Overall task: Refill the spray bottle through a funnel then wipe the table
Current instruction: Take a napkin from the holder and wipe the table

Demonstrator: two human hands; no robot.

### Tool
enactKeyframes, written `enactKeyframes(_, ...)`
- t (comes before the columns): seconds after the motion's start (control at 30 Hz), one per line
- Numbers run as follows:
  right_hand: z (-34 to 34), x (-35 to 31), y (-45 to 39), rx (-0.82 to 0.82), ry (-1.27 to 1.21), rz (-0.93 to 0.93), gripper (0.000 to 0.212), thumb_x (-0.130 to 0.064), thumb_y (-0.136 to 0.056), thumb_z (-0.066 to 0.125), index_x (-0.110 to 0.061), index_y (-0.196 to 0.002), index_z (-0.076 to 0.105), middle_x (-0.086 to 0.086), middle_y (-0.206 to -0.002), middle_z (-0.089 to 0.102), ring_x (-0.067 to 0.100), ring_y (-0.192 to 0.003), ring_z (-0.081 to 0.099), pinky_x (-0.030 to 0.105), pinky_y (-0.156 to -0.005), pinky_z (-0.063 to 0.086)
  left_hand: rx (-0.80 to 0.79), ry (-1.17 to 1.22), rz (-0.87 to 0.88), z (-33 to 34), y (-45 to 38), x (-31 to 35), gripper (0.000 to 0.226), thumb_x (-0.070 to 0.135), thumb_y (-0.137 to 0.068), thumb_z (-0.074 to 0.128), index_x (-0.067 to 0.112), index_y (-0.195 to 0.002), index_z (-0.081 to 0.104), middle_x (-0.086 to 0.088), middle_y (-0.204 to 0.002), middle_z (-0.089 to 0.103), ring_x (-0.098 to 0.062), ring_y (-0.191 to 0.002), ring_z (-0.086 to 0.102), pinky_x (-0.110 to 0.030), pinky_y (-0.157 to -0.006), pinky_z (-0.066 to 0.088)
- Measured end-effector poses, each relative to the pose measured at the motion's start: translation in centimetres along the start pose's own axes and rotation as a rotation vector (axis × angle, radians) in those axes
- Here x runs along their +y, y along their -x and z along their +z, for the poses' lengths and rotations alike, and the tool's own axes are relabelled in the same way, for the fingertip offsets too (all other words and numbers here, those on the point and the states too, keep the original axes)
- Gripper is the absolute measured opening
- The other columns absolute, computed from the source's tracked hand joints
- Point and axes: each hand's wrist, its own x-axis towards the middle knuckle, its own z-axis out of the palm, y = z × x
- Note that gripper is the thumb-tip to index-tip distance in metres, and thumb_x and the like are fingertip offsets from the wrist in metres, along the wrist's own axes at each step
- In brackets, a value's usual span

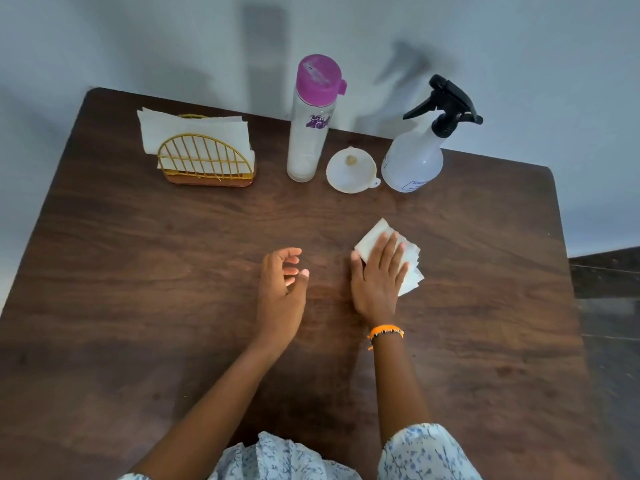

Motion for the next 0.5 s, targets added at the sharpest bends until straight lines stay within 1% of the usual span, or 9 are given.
enactKeyframes(0.03, 0.1, -0.9, -0.7, -0.021, 0.01, -0.006, 0.066, -0.045, -0.098, 0.023, -0.016, -0.146, -0.011, 0.006, -0.156, -0.015, 0.022, -0.142, -0.017, 0.043, -0.114, -0.013, 0.029, 0.021, -0.019, -0.2, -0.1, -0.1, 0.026, 0.008, -0.088, 0.054, 0.026, -0.106, 0.052, 0.008, -0.109, 0.052, -0.002, -0.096, 0.053, -0.011, -0.08, 0.044)
enactKeyframes(0.1, 0.4, -3.2, -2.0, -0.089, 0.046, -0.089, 0.063, -0.044, -0.099, 0.022, -0.02, -0.147, -0.009, 0.006, -0.156, -0.016, 0.023, -0.142, -0.017, 0.044, -0.113, -0.014, 0.102, 0.065, -0.033, -0.8, -0.3, -0.2, 0.023, 0.005, -0.088, 0.053, 0.023, -0.103, 0.055, 0.007, -0.105, 0.055, 0.002, -0.091, 0.054, -0.008, -0.078, 0.043)
enactKeyframes(0.2, 1.8, -6.7, -2.4, -0.16, 0.113, -0.319, 0.06, -0.04, -0.099, 0.025, -0.021, -0.148, -0.004, 0.006, -0.156, -0.013, 0.023, -0.143, -0.015, 0.044, -0.112, -0.014, 0.22, 0.102, 0.033, -2.0, -0.8, -0.1, 0.025, -0.001, -0.088, 0.05, 0.022, -0.095, 0.056, 0.01, -0.098, 0.058, 0.006, -0.085, 0.054, -0.007, -0.079, 0.041)
enactKeyframes(0.3, 3.6, -8.6, 0.1, -0.234, 0.115, -0.555, 0.057, -0.038, -0.099, 0.027, -0.023, -0.148, 0.003, 0.003, -0.157, -0.008, 0.019, -0.143, -0.013, 0.043, -0.115, -0.011, 0.319, 0.102, 0.041, -3.2, -1.5, -0.6, 0.03, -0.002, -0.088, 0.049, 0.028, -0.089, 0.056, 0.008, -0.095, 0.059, 0.003, -0.085, 0.055, -0.011, -0.079, 0.043)
enactKeyframes(0.4, 3.9, -6.5, 3.0, -0.27, 0.14, -0.794, 0.057, -0.045, -0.096, 0.026, -0.025, -0.148, 0.012, -0.001, -0.157, 0.003, 0.016, -0.144, -0.006, 0.039, -0.116, -0.008, 0.322, 0.083, -0.001, -3.7, -1.6, -1.0, 0.022, 0.002, -0.089, 0.05, 0.022, -0.094, 0.057, -0.003, -0.102, 0.062, -0.008, -0.091, 0.058, -0.019, -0.08, 0.047)
enactKeyframes(0.47, 3.1, -3.4, 3.4, -0.261, 0.189, -0.853, 0.06, -0.05, -0.094, 0.027, -0.027, -0.147, 0.015, -0.004, -0.156, 0.01, 0.015, -0.144, 0.001, 0.039, -0.116, -0.003, 0.278, 0.068, -0.008, -3.5, -1.5, -1.0, 0.021, 0.002, -0.089, 0.05, 0.022, -0.093, 0.057, -0.002, -0.103, 0.062, -0.006, -0.091, 0.058, -0.013, -0.079, 0.046)
enactKeyframes(0.5, 2.3, -1.9, 2.9, -0.247, 0.205, -0.829, 0.06, -0.052, -0.093, 0.025, -0.029, -0.147, 0.015, -0.006, -0.156, 0.01, 0.013, -0.144, 0.001, 0.039, -0.116, -0.001, 0.253, 0.058, 0.002, -3.4, -1.5, -1.0, 0.024, 0.002, -0.089, 0.049, 0.024, -0.091, 0.057, 0.0, -0.102, 0.062, -0.004, -0.09, 0.057, -0.01, -0.079, 0.044)
